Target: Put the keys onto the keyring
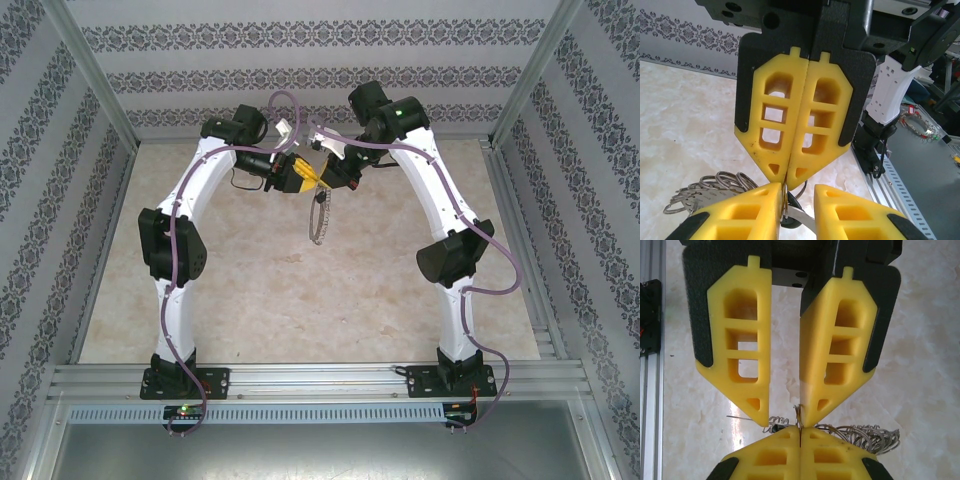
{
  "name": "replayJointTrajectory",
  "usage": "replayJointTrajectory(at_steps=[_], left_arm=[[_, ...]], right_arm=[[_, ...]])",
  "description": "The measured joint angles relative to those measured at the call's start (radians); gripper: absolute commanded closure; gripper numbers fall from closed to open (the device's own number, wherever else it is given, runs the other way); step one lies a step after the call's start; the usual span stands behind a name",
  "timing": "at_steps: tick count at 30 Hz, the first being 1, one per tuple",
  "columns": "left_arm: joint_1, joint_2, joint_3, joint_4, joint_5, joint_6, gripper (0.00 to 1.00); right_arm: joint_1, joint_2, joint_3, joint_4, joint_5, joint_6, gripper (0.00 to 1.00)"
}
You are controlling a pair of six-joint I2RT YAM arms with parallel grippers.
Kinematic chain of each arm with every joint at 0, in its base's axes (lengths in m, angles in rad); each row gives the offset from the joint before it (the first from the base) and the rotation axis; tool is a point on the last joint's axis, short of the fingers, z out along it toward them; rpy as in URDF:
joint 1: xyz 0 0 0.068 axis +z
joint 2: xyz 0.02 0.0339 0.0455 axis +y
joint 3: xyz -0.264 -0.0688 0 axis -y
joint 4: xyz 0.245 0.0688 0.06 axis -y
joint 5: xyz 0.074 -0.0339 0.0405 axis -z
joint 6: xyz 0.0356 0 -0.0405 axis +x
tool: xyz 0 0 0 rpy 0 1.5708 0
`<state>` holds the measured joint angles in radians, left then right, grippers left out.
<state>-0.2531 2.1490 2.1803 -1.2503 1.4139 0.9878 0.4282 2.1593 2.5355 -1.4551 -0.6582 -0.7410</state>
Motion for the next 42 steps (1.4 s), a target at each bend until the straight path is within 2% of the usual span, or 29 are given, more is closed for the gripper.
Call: replayJointTrajectory(at_steps=[19, 27, 42], left_arm=[[0.000, 0.008, 0.000, -0.014, -0.014, -0.002, 0.74], [0.000, 0.008, -0.032, 0.037, -0.063, -0.066, 0.73], [0.000, 0.008, -0.034, 0.089, -0.063, -0.107, 0.74]], right_arm=[[0.000, 0.008, 0.000, -0.004, 0.015, 0.000, 1.00], [0.000, 0.008, -0.001, 0.000, 0.022, 0.000, 1.00], [0.002, 0.008, -0.006, 0.005, 0.022, 0.000, 1.00]])
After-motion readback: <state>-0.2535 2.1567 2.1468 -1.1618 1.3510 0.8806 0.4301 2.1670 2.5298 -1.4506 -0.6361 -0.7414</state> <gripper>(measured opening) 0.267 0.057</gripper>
